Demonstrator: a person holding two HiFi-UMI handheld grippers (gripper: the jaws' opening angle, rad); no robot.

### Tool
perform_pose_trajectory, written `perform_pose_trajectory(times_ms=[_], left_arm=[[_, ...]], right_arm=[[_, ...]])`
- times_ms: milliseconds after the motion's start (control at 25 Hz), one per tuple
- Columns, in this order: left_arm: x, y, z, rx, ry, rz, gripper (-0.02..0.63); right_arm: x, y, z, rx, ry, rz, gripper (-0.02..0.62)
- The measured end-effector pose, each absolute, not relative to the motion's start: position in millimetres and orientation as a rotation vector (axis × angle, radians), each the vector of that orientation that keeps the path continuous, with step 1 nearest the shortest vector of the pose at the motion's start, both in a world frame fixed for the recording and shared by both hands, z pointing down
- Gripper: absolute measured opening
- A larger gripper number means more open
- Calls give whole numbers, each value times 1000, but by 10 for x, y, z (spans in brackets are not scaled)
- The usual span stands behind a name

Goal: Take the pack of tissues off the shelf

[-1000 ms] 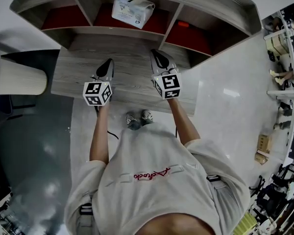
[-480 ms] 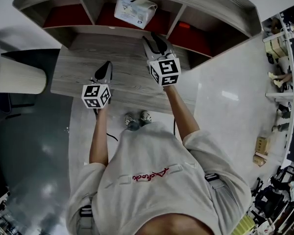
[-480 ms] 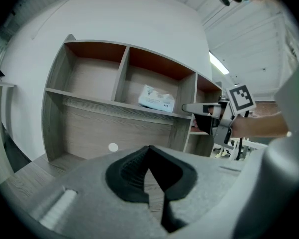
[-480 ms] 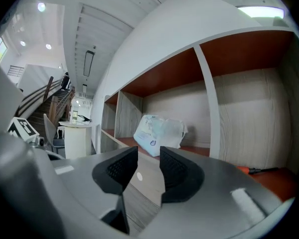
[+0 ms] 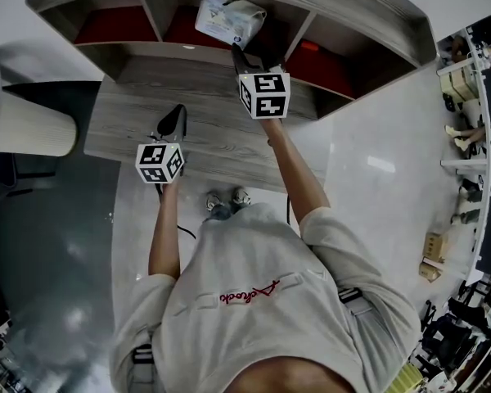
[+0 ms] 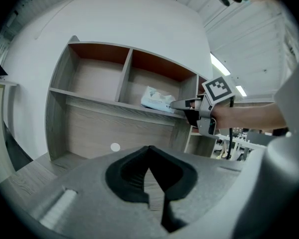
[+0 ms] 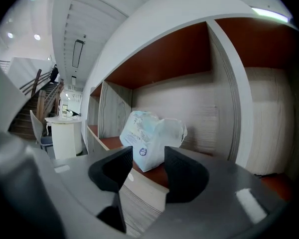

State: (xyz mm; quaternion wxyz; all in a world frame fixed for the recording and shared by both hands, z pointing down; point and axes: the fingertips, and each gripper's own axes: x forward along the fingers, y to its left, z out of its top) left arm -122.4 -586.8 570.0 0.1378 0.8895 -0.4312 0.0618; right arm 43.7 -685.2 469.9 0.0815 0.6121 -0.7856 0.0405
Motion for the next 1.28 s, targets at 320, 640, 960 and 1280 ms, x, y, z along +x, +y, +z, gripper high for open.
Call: perform_pose_trajectory(times_ms=[320, 640, 960, 1280], left_arm=[[-1345, -5887, 5713, 2563, -1265, 173, -2], [-1376, -5907, 5717, 2561, -1269, 168, -2], [-1281, -5888, 5599, 2594, -1250, 157, -2], [-1051, -5861, 5380, 2661, -1226, 153, -2]], right_arm=[[474, -6908, 4796, 1861, -2231, 94, 44], [507, -6898, 4789, 1865, -2240, 65, 8], [525, -6638, 4643, 1907, -2281, 22, 8], [593, -6316, 4566, 1910, -2335, -7, 8]])
